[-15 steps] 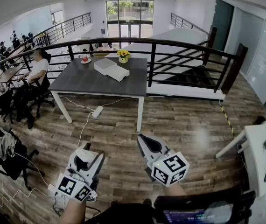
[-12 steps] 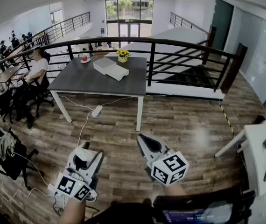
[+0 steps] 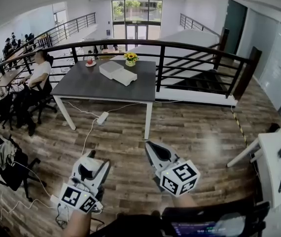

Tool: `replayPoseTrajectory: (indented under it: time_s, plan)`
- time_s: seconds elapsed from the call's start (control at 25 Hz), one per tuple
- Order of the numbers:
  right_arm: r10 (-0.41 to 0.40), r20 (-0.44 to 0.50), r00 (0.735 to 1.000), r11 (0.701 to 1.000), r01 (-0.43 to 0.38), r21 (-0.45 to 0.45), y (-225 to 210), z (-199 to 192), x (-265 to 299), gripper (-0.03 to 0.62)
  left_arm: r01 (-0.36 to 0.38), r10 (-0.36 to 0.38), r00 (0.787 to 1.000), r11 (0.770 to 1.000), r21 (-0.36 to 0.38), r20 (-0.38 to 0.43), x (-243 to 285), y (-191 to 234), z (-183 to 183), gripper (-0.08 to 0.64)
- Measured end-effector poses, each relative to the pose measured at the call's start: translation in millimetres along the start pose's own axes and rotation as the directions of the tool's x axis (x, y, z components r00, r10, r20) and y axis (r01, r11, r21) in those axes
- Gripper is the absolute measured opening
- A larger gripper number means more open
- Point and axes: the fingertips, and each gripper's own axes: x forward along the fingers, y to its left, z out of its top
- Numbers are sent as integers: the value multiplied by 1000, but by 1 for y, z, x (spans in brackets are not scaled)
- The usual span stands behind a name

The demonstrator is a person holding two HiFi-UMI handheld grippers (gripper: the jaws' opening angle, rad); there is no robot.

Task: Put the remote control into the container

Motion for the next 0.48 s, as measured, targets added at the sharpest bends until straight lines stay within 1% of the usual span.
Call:
replayPoseTrajectory:
  time_s: [0.4,0.48]
  plan:
    - [-23,-3,1000,1000,23,20,13,-10,34,2,15,-15,1000,1000,-9,-2,-8,37,-4,253]
    - [-27,-6,1000,1000,27,9,18,-12,41,2,28,-28,1000,1000,-13,1,-9,46,-6,253]
